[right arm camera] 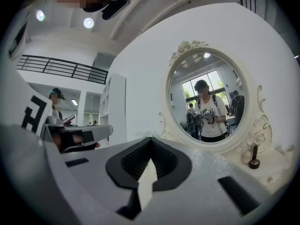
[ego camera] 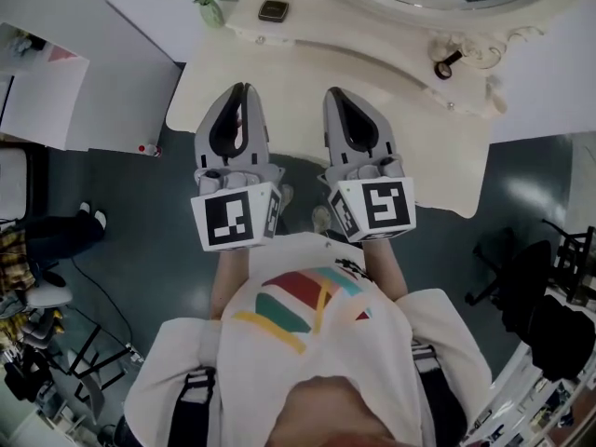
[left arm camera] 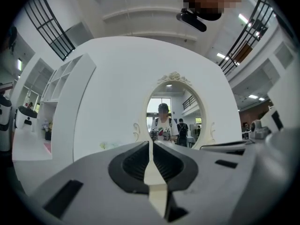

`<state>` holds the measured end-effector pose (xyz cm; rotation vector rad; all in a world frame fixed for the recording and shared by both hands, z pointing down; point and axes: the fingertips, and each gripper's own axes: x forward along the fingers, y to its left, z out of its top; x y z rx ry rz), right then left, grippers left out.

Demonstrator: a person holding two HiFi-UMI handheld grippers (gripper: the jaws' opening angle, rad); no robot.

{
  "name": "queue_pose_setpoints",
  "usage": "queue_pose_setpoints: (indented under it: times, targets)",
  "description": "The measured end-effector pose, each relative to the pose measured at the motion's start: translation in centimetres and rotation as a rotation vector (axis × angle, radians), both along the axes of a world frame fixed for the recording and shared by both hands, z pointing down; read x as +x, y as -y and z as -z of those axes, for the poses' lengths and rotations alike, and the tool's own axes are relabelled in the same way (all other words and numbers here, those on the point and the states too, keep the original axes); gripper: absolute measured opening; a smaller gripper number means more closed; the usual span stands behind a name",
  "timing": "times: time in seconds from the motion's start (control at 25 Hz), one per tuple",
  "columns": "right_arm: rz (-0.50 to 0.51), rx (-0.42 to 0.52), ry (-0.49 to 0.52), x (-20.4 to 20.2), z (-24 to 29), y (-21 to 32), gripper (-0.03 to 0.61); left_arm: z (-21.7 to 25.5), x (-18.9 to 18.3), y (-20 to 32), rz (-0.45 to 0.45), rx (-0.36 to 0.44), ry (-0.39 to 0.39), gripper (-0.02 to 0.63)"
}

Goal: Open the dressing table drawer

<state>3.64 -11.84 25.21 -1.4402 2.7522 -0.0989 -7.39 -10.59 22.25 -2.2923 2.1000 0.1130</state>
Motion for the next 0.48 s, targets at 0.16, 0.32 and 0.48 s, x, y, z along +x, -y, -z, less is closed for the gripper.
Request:
queue_pose_setpoints:
  times: [0.16,0.32,0.48]
  targets:
    - [-0.040,-0.004,-0.004,0.0,-0.1,0.9,0.000,-0.2,-0.1,1.5,-0.036,-0.008,-0.005,0.009]
    - [-0.071,-0.011,-0.007,0.0,-0.4,1.8,0.000,-0.5,-0.5,2.9,-0.052,-0.007,-0.006,0.009]
    - [-0.092,-0.015,-0.010,0.0,-0.4,2.5,0.000,-0.8,-0.9,4.3,-0.061,-0.013,-0.004,0.009]
